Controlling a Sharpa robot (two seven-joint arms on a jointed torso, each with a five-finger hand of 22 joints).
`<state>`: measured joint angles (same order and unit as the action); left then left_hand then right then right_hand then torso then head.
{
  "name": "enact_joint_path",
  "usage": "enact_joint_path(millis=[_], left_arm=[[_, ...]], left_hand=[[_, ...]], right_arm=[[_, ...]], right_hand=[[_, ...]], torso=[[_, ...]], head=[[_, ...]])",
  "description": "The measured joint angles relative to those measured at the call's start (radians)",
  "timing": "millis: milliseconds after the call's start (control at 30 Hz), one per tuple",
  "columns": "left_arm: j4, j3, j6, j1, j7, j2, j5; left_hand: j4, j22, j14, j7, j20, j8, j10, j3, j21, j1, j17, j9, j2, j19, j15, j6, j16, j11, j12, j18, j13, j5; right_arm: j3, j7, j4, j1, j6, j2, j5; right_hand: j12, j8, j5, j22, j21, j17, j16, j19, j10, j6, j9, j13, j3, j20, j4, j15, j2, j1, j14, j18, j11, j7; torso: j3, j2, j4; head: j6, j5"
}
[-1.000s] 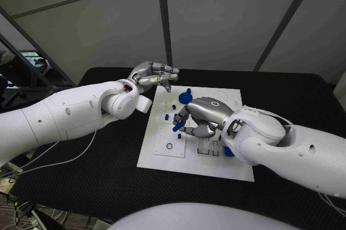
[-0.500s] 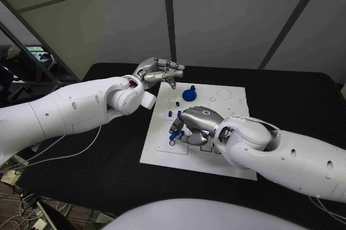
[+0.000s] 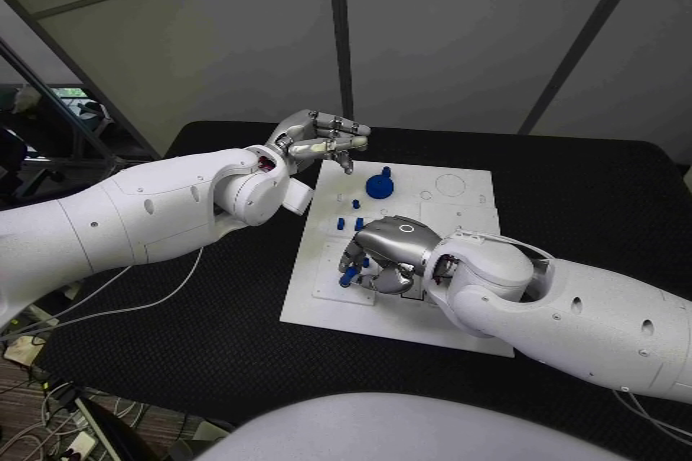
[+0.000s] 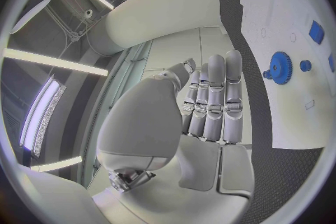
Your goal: Assemble the parts on the task board
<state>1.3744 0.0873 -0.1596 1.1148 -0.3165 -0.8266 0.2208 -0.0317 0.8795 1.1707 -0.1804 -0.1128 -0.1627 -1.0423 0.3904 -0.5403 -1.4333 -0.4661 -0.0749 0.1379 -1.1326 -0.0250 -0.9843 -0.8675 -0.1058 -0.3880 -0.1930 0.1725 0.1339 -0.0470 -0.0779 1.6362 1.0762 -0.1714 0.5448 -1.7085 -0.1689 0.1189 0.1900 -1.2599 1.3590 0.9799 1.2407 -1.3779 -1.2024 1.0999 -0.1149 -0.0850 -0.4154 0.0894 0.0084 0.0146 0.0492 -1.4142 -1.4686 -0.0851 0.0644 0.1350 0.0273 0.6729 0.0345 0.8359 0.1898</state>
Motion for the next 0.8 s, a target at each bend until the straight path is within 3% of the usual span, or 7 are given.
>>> enact_joint_path(millis=[667, 800], left_arm=[[0.001, 0.0, 0.001, 0.0, 0.001, 0.0, 0.0], [0.001, 0.0, 0.001, 0.0, 0.001, 0.0, 0.0]], left_hand=[[0.0, 0.0, 0.0, 0.0, 0.0, 0.0, 0.0, 0.0, 0.0, 0.0, 0.0, 0.0, 0.0, 0.0, 0.0, 0.0, 0.0, 0.0, 0.0, 0.0, 0.0, 0.0], [0.0, 0.0, 0.0, 0.0, 0.0, 0.0, 0.0, 0.0, 0.0, 0.0, 0.0, 0.0, 0.0, 0.0, 0.0, 0.0, 0.0, 0.0, 0.0, 0.0, 0.0, 0.0]], right_arm=[[0.0, -0.036, -0.017, -0.003, 0.038, -0.023, -0.059], [-0.009, -0.04, -0.017, -0.003, 0.039, -0.032, -0.069]], right_hand=[[0.0, -0.003, -0.001, -0.001, 0.0, -0.001, 0.0, 0.0, 0.0, 0.002, 0.0, 0.0, 0.0, 0.0, 0.0, 0.0, 0.009, -0.007, 0.0, 0.0, 0.0, -0.002], [0.0, -0.003, -0.001, -0.001, 0.0, -0.001, 0.0, 0.0, 0.0, 0.002, -0.001, 0.0, 0.0, 0.0, 0.0, 0.0, 0.01, -0.008, 0.0, 0.0, 0.0, -0.002]], torso=[[-0.0004, -0.001, -0.0002], [-0.0004, -0.001, -0.0002]], head=[[0.005, 0.004], [0.007, 0.005]])
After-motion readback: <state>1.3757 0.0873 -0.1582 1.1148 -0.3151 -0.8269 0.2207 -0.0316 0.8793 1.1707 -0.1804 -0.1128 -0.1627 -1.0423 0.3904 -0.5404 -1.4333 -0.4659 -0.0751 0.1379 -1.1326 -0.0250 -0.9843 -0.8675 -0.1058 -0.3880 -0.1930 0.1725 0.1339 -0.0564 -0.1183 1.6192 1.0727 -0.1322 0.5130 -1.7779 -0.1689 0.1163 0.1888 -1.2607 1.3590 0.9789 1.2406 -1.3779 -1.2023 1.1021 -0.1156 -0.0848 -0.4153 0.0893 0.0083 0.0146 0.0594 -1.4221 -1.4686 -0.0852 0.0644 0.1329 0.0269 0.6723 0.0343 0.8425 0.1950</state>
